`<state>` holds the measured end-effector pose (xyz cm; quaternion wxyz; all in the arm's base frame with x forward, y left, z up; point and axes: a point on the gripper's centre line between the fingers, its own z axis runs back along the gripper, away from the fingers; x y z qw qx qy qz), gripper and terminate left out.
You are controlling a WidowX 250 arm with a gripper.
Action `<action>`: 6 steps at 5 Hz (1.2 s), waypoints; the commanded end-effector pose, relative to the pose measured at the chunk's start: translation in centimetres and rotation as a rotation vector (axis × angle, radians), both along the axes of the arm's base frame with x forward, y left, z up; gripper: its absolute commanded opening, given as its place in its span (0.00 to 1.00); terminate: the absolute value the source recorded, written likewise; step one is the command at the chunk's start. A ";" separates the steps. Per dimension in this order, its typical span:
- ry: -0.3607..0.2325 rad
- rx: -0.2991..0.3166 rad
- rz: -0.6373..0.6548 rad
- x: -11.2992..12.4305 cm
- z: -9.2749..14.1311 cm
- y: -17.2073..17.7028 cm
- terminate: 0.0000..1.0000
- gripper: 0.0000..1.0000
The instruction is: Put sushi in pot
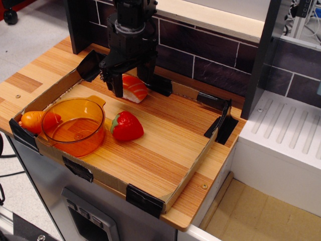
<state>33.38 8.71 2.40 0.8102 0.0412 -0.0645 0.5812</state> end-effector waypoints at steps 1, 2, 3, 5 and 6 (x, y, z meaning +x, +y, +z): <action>-0.044 0.038 0.028 0.2 -0.5 1.0 0.00 1.00; -0.053 0.036 0.020 0.3 -0.4 1.0 0.00 0.00; -0.096 0.025 0.023 1.0 1.5 0.8 0.00 0.00; -0.161 -0.058 -0.013 -1.0 7.2 0.0 0.00 0.00; -0.150 -0.076 -0.071 -4.1 8.2 0.4 0.00 0.00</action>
